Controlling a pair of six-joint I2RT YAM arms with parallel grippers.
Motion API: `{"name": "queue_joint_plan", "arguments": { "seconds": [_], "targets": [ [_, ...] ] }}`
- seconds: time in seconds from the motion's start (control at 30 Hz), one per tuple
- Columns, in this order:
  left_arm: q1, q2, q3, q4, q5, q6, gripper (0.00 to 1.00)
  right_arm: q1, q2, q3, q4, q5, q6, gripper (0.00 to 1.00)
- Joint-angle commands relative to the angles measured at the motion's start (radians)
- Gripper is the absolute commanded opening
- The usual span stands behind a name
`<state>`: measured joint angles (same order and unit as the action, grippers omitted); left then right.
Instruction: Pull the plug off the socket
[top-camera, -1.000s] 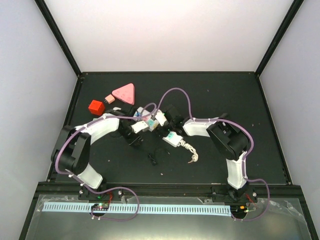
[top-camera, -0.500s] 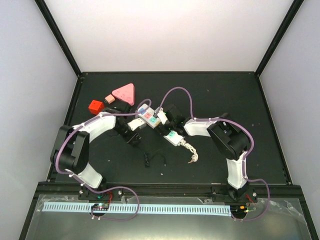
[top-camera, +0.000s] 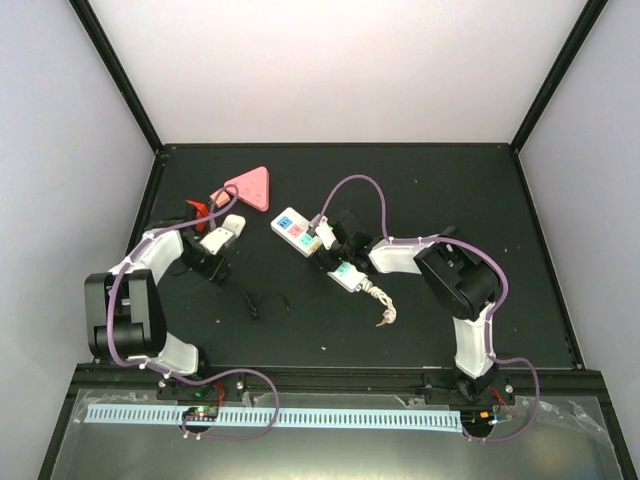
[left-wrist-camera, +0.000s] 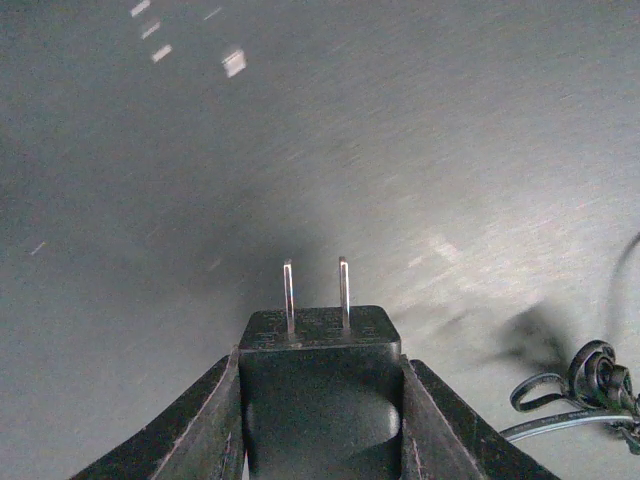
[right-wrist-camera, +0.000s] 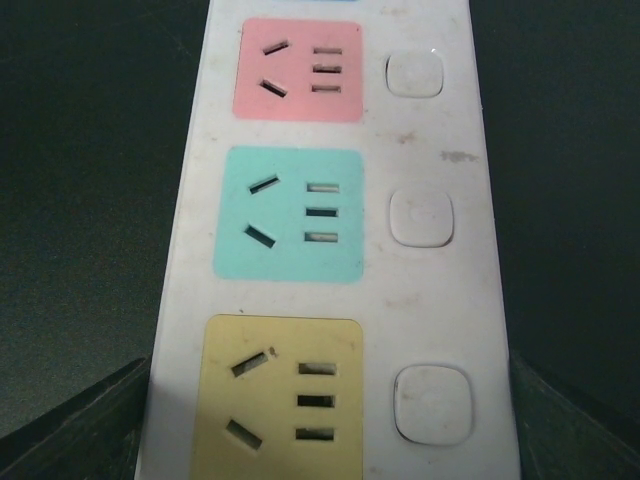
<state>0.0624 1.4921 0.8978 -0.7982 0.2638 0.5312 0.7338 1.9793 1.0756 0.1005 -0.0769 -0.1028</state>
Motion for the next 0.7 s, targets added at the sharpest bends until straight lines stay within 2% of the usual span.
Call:
{"name": "queue_joint_plan", "arguments": {
  "seconds": [0.0,0.23,0.5,0.6,0.67],
  "targets": [
    [0.122,-0.011,-0.010,0.016,-0.053,0.076,0.09,-0.017,0.040,-0.055,-0.154,0.043,-0.021,0.01],
    [0.237,0.041,-0.006,0.044,-0.065,0.101,0.10,-0.017,0.042,-0.052,-0.158,0.040,-0.022,0.05],
    [0.269,0.069,-0.019,0.092,-0.092,0.112,0.13,-0.018,0.042,-0.051,-0.159,0.034,-0.025,0.12],
    [0.269,0.066,-0.037,0.112,-0.109,0.119,0.20,-0.017,0.044,-0.049,-0.163,0.034,-0.025,0.14],
    [0.269,0.065,-0.048,0.121,-0.116,0.123,0.31,-0.018,0.045,-0.045,-0.166,0.034,-0.025,0.17]
  ]
}}
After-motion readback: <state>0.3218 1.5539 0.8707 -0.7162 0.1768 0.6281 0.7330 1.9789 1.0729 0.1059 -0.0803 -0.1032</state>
